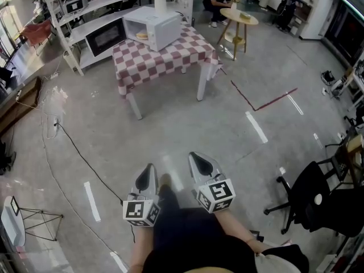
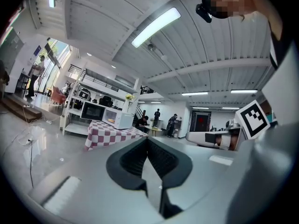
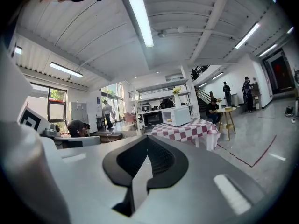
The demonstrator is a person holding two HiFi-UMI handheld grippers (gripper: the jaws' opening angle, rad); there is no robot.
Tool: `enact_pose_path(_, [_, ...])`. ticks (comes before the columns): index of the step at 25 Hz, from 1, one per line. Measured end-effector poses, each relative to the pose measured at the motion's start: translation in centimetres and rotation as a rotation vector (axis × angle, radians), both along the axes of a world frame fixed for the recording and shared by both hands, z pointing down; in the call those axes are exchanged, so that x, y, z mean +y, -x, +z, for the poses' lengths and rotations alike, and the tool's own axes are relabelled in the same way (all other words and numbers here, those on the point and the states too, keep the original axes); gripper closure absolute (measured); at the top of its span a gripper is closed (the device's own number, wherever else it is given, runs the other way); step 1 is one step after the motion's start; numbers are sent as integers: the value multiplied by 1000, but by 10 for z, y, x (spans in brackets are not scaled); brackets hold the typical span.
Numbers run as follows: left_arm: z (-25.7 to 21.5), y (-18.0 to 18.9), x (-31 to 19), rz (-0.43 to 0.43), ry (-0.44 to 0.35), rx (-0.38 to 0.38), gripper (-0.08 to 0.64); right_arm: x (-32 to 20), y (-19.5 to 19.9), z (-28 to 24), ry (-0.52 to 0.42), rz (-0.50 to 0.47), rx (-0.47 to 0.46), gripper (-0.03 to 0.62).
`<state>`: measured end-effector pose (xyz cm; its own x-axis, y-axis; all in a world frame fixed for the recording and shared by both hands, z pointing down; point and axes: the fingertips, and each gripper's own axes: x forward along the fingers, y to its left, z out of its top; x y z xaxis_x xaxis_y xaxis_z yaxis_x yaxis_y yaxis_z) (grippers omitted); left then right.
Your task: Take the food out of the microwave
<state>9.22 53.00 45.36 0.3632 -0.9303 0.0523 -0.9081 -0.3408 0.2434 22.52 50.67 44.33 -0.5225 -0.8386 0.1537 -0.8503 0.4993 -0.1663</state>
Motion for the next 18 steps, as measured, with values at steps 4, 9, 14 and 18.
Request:
enact_pose_path(4, [0,-2,-14,14,1,-3,552,-10,3,1,9,-3,-1,592])
enact_pose_path(9, [0,-8,-38,51,-2,-21,552,-35,5,0,8,-3,-6,592])
enact_pose_path(14, [3,-2,-65,49,14,-33,552,-65,16,3,19,-13,-12,592])
enact_pose_path(18, [2,10,-88,35,23,-22,552,-89,26,5,31,-17,-16,592])
